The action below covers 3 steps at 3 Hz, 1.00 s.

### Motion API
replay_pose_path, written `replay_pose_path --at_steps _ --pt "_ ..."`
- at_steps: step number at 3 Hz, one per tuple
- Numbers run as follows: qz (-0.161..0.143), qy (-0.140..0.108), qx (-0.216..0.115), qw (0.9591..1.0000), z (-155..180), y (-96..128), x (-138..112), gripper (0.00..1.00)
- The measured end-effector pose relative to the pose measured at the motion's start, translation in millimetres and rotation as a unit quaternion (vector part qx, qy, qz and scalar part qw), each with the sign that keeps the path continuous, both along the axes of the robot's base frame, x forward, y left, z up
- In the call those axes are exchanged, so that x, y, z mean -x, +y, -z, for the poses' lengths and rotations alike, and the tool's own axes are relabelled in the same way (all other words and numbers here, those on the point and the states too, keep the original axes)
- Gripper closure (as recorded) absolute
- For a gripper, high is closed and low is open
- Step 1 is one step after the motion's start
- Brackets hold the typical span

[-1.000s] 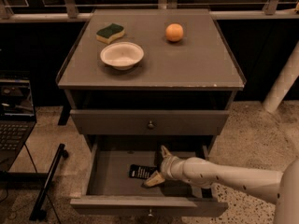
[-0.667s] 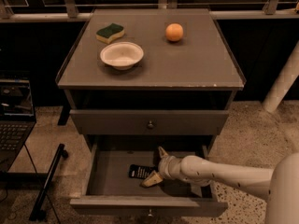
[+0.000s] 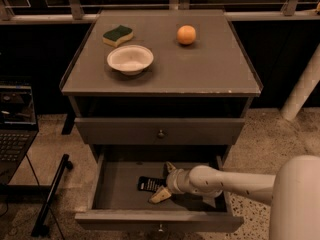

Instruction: Pick rxbar chocolate from middle drawer and place on counter

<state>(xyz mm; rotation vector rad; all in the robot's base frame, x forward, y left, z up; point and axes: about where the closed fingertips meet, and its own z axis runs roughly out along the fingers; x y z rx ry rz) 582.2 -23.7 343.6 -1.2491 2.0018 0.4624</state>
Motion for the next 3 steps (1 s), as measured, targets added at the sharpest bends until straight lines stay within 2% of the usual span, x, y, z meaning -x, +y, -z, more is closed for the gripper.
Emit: replay_pose_path --at_steps 1,2,3 --pt "-0.003 0.015 0.007 0.9999 10.7 2.5 3.6 0.0" --pt "-0.004 0.016 0.008 0.9998 11.4 2.7 3.8 0.17" --pt "-0.004 0.016 0.008 0.9998 11.4 2.7 3.8 0.41"
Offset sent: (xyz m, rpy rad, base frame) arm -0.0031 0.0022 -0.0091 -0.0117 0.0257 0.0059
